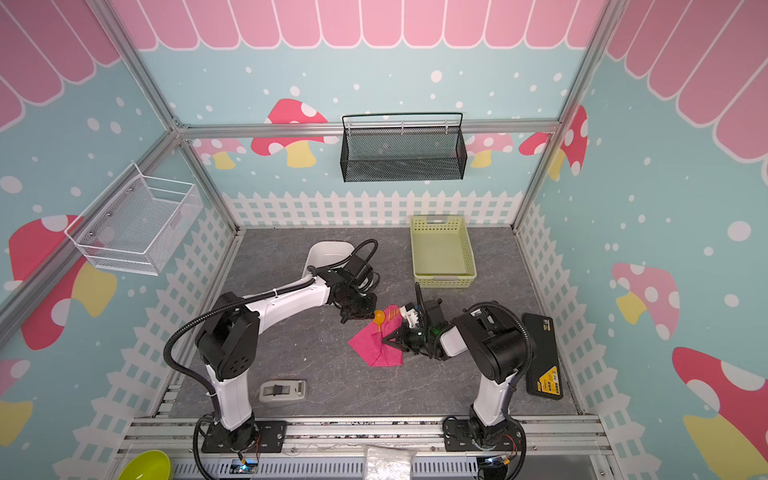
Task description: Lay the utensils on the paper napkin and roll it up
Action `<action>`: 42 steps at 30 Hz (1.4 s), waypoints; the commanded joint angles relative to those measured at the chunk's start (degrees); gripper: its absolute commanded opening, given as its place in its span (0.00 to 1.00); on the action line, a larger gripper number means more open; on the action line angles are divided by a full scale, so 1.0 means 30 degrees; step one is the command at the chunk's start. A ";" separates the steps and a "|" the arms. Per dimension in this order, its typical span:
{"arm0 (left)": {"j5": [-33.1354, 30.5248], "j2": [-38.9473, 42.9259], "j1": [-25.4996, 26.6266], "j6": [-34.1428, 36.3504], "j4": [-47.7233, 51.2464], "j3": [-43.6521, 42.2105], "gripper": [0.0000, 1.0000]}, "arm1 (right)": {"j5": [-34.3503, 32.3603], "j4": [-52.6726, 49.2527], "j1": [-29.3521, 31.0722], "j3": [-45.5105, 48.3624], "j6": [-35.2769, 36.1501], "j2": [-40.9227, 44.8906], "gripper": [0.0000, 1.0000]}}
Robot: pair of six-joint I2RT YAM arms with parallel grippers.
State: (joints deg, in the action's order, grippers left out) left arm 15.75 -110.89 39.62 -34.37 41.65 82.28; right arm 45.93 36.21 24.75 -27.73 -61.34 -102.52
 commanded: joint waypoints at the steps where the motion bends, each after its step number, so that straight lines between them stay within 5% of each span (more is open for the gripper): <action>1: 0.0257 -0.0487 0.0353 -0.0716 0.0256 -0.0906 0.03 | -0.0834 -0.0613 0.0005 0.0073 -0.0222 0.0414 0.04; 18: 0.1628 -0.0667 0.0361 -0.1570 -0.1404 -0.2039 0.02 | -0.1094 -0.1756 -0.0009 0.0121 0.0358 0.1779 0.08; 29: 0.0347 0.1927 -0.0080 -0.2150 -0.1520 -0.3397 0.13 | -0.0860 -0.2559 0.0009 -0.0456 0.0910 0.1725 0.07; 42: 0.2938 0.1857 0.0513 -0.2575 -0.3339 -0.3712 0.17 | -0.0700 -0.3470 0.0011 -0.1080 0.1521 0.1507 0.07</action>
State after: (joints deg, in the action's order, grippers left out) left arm 22.17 -104.22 39.92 -41.65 33.30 70.74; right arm 43.51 27.00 24.75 -29.98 -57.60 -98.06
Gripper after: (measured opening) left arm 0.167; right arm 0.071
